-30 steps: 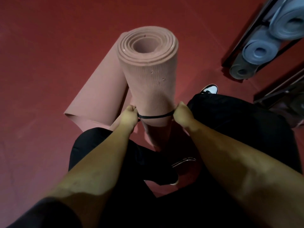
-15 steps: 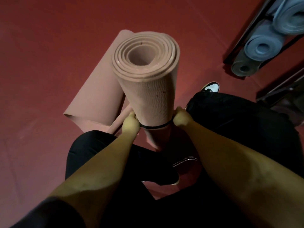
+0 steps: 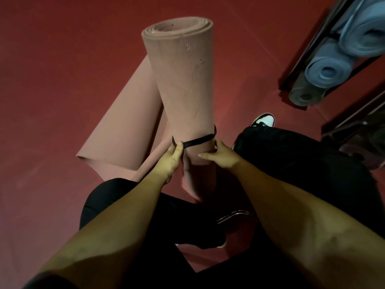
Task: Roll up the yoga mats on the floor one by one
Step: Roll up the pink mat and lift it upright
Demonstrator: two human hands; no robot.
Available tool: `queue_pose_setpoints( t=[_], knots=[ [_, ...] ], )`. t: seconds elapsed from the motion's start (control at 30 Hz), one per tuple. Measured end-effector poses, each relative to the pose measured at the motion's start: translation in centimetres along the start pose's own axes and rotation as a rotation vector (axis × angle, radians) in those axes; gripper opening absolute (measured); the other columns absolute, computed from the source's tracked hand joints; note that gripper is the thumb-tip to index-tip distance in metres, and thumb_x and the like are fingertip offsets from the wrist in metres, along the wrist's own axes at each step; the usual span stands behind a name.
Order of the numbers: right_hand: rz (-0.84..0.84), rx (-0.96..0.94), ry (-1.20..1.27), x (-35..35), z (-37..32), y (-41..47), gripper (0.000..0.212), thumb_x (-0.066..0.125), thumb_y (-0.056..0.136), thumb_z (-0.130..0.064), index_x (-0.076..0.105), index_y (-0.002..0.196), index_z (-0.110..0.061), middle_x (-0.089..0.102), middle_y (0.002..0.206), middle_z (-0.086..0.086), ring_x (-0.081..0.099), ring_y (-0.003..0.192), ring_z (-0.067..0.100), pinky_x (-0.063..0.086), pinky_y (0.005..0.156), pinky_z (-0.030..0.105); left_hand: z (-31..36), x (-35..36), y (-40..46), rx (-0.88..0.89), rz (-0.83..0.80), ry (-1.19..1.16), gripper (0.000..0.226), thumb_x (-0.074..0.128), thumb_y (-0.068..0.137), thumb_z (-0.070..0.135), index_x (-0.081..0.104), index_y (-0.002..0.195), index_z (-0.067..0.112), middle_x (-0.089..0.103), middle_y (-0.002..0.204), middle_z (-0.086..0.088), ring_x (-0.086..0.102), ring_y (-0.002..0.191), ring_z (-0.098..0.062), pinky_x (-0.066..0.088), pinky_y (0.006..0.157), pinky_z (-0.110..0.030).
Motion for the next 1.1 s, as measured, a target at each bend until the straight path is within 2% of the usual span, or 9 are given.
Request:
queue_pose_setpoints(
  t=[0.1,0.2,0.33,0.47,0.53,0.77,0.87,0.97,1.1],
  knots=[
    [0.101,-0.099,0.145,-0.7,-3.3,-0.6,0.061,0.080,0.081,-0.034,0.048,0.133,-0.030,0.061,0.116,-0.020,0.060,0.112,0.006,0.049,0.089,0.017,3.5,-0.7,-0.3,0.111,0.043,-0.116,0.063,0.038,0.099,0.058,0.035,0.153,0.025,0.048,0.144,0.007,0.040,0.138,-0.014,0.032,0.103,-0.020],
    [0.281,-0.237,0.264,-3.3,-10.2,-2.7,0.072,0.075,0.068,-0.070,0.057,0.128,-0.034,0.063,0.127,-0.009,0.061,0.116,0.014,0.048,0.103,0.039,10.6,-2.9,-1.4,0.282,0.130,-0.013,0.055,0.043,0.101,0.049,0.038,0.150,0.025,0.043,0.142,0.003,0.042,0.126,-0.007,0.032,0.094,-0.012],
    [0.321,-0.427,0.351,-8.5,-19.0,-9.2,0.066,0.061,0.092,-0.047,0.035,0.149,-0.028,0.053,0.132,-0.009,0.051,0.122,0.008,0.039,0.104,0.032,19.9,-6.0,-3.9,0.482,0.039,-0.233,0.098,0.067,0.069,0.072,0.036,0.149,0.025,0.042,0.152,-0.002,0.046,0.134,-0.014,0.038,0.111,-0.034],
    [0.089,-0.237,0.507,-6.8,-19.5,-14.0,0.083,0.066,0.075,-0.069,0.042,0.144,-0.031,0.065,0.117,-0.011,0.066,0.099,0.009,0.053,0.077,0.030,24.9,-3.3,-6.7,0.411,-0.133,-0.384,0.089,0.069,0.079,0.061,0.042,0.146,0.009,0.059,0.136,-0.011,0.060,0.120,-0.026,0.050,0.100,-0.043],
    [0.102,-0.194,0.599,-7.0,-19.3,-15.5,0.087,0.068,0.068,-0.068,0.050,0.140,-0.024,0.071,0.117,-0.001,0.071,0.101,0.016,0.056,0.077,0.032,26.3,-0.9,-8.2,0.403,-0.204,-0.417,0.077,0.067,0.083,0.057,0.048,0.142,0.011,0.066,0.126,-0.012,0.066,0.112,-0.027,0.053,0.093,-0.041],
    [0.256,-0.313,0.734,-15.8,-20.6,-24.4,0.058,0.058,0.088,-0.059,0.065,0.121,-0.012,0.075,0.103,0.012,0.073,0.085,0.022,0.056,0.079,0.036,34.8,8.1,-14.5,0.457,-0.379,-0.370,0.052,0.055,0.093,0.057,0.058,0.129,0.019,0.072,0.116,-0.008,0.069,0.107,-0.024,0.053,0.096,-0.042],
    [0.345,-0.374,0.803,-20.5,-20.6,-28.6,0.062,0.060,0.084,-0.062,0.067,0.119,-0.011,0.075,0.103,0.013,0.073,0.084,0.023,0.057,0.075,0.035,39.1,12.5,-17.3,0.509,-0.427,-0.277,0.067,0.061,0.086,0.065,0.055,0.133,0.020,0.071,0.119,-0.006,0.070,0.105,-0.023,0.053,0.097,-0.043],
    [0.449,-0.425,0.812,-25.5,-20.2,-32.5,0.069,0.063,0.079,-0.065,0.066,0.124,-0.013,0.072,0.112,0.016,0.071,0.097,0.027,0.054,0.092,0.043,41.9,17.3,-19.6,0.541,-0.466,-0.168,0.102,0.072,0.063,0.076,0.041,0.145,0.023,0.063,0.131,-0.002,0.069,0.106,-0.020,0.055,0.094,-0.044],
    [0.567,-0.427,0.858,-31.4,-18.1,-37.3,0.064,0.059,0.085,-0.063,0.065,0.121,-0.011,0.073,0.106,0.017,0.071,0.090,0.028,0.056,0.085,0.042,43.6,24.1,-22.2,0.573,-0.589,-0.029,0.101,0.074,0.066,0.070,0.033,0.148,0.028,0.054,0.140,0.001,0.066,0.109,-0.013,0.056,0.089,-0.035]
  ],
)
Point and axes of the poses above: each hand's wrist, its own y-axis towards the middle knuckle, its own x-axis out of the palm, z = x × y, the point moved 7 cm from there along y, towards the middle knuckle
